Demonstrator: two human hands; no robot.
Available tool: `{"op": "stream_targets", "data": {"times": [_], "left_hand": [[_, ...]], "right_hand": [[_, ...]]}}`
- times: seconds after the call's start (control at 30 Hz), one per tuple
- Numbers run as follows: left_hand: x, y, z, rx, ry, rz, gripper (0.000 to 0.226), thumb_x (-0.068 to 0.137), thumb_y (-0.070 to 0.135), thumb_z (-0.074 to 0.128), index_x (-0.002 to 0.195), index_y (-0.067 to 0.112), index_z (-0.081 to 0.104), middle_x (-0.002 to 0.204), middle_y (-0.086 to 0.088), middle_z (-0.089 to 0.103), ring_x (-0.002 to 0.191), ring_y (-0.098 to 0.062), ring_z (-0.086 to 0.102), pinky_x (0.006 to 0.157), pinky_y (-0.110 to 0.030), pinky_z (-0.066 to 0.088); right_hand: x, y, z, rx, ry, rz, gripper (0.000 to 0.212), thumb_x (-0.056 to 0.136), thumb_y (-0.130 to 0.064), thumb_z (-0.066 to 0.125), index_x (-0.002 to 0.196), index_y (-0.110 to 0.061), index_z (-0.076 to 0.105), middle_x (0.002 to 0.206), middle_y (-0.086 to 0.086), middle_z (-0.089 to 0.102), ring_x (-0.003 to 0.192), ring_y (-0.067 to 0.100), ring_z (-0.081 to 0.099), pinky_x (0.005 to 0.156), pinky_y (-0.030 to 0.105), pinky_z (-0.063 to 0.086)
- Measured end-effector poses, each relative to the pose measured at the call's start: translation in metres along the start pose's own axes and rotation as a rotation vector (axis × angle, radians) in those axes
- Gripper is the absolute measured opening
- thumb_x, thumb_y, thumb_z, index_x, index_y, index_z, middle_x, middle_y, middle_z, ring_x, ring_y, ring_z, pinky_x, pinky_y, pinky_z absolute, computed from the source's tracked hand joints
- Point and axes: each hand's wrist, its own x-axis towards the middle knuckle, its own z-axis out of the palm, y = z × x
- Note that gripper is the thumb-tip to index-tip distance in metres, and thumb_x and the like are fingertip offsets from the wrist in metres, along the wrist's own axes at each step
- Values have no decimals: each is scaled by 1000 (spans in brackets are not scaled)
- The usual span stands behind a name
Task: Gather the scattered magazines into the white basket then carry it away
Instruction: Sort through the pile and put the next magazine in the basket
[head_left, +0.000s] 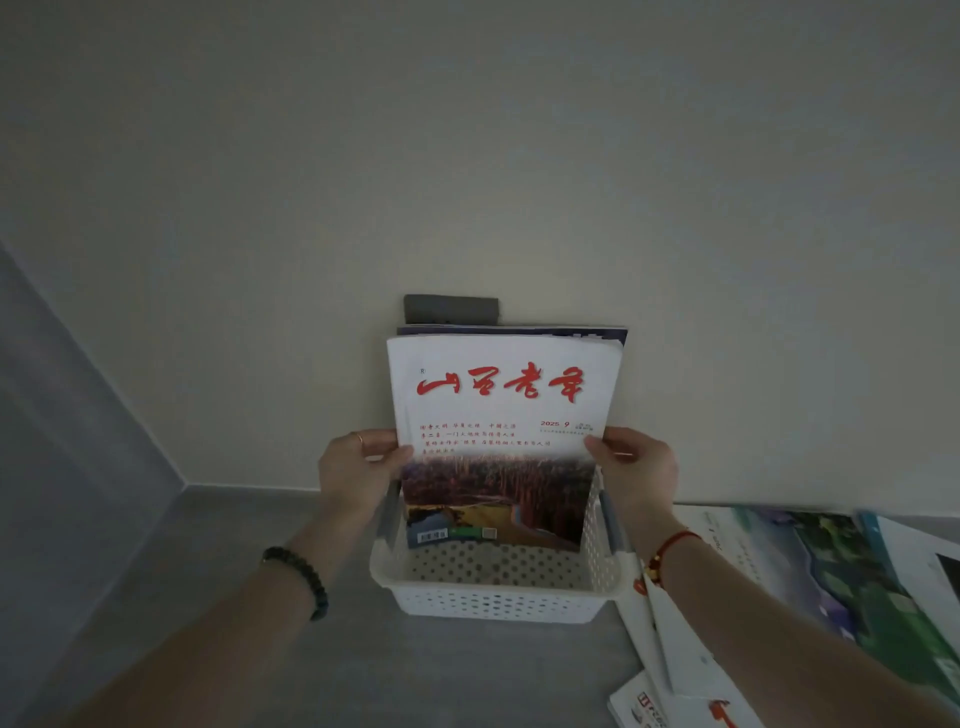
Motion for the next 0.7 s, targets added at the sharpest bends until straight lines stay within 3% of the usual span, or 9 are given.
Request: {"op": "stream_targets", "data": {"times": [0.17, 0.3, 0.37, 0.57, 0.7], "left_hand": [[11, 0, 3, -4, 11, 20, 23, 66, 9, 77, 68, 23, 59, 79, 2, 65, 84, -23, 65, 84, -45, 54], [11, -1, 6, -40, 26, 34, 24, 67, 6, 76, 68, 23, 59, 80, 0, 65, 82, -24, 65, 83, -44, 55], [11, 0, 7, -38, 31, 23, 23, 67, 7, 76, 68, 23, 59, 79, 1, 64, 85, -25, 65, 84, -44, 54], [-2, -2, 7, 50, 60, 3, 26, 68, 18, 77, 85, 14, 59, 92, -4, 67, 80, -15, 59, 80, -28, 48], [-25, 1, 8, 23, 35, -17, 26, 70, 20, 76, 87, 12, 58, 91, -4, 64, 90, -25, 63, 87, -40, 52]], "right_hand": [[8, 2, 8, -1, 55, 24, 19, 78, -17, 69, 96, -10, 70, 82, -1, 65, 70, 7, 56, 74, 20, 43], [8, 3, 12, 57, 88, 36, 15, 78, -14, 68, 93, -11, 70, 84, 1, 68, 80, 20, 64, 84, 39, 54], [8, 4, 13, 59, 99, 38, 16, 79, -14, 68, 94, -11, 70, 84, 0, 67, 81, 21, 64, 84, 41, 54], [8, 7, -9, -38, -7, 36, 24, 79, -12, 66, 103, -11, 68, 87, 2, 67, 80, 16, 60, 84, 27, 48], [7, 3, -53, -70, -55, -16, 20, 79, -11, 66, 98, -14, 68, 83, 3, 66, 69, 12, 58, 74, 26, 47]]}}
